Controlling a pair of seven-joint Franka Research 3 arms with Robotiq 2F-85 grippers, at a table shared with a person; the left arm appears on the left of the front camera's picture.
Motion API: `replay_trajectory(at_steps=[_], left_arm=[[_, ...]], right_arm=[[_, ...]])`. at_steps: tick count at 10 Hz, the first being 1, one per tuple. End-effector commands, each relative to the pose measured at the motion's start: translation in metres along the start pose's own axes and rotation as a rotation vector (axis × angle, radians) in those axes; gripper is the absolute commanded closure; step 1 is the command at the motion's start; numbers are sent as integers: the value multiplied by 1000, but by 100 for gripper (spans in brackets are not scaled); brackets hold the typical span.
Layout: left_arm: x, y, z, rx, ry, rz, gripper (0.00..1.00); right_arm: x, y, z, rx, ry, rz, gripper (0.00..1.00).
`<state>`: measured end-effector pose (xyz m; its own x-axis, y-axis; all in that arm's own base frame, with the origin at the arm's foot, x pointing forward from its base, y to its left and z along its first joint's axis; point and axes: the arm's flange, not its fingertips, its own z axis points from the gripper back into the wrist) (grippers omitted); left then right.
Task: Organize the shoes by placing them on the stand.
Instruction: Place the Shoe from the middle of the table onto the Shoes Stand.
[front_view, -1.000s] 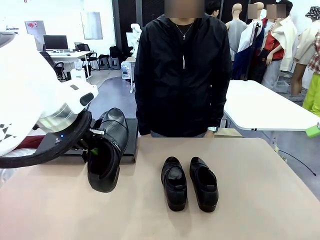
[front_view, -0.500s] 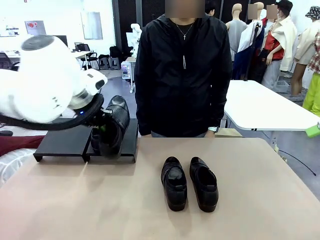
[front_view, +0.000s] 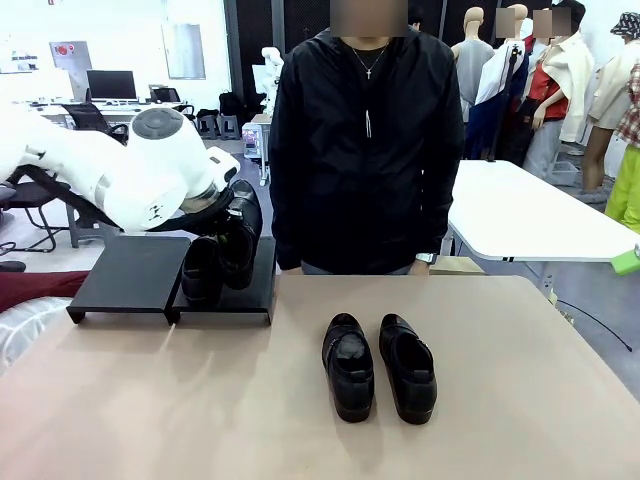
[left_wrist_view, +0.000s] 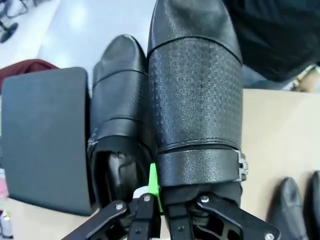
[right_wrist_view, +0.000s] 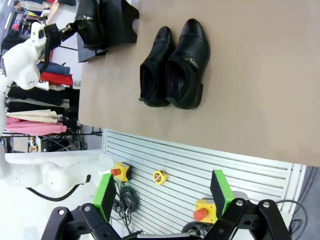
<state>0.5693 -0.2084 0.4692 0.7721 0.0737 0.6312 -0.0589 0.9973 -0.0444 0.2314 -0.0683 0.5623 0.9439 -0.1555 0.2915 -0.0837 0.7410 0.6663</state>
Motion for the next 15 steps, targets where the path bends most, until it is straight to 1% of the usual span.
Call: replay_trajectory(at_steps=[1, 3, 6, 7, 8, 9, 12, 13, 15], left_arm=[[-5, -24, -13, 65, -73, -8, 100], [-16, -25, -21, 41, -75, -27, 100], [-20, -20, -27, 36, -72, -18, 100], [-20, -20, -29, 32, -75, -16, 66], [-20, -20, -30, 32, -72, -14, 8], [-20, -20, -31, 32, -72, -13, 0], [-16, -17, -17, 10, -102, 8, 0], [-16, -16, -1, -5, -109, 10, 0], [-25, -17, 48, -40, -89, -45, 0]], right_arm=[[2, 1, 2, 24, -3, 12, 0], [2, 1, 2, 24, -3, 12, 0], [2, 1, 2, 24, -3, 12, 0], [2, 1, 2, 24, -3, 12, 0], [2, 1, 2, 24, -3, 12, 0], [2, 1, 2, 24, -3, 12, 0], [2, 1, 2, 24, -3, 12, 0], [2, 1, 2, 24, -3, 12, 0], [2, 1, 2, 24, -3, 12, 0]])
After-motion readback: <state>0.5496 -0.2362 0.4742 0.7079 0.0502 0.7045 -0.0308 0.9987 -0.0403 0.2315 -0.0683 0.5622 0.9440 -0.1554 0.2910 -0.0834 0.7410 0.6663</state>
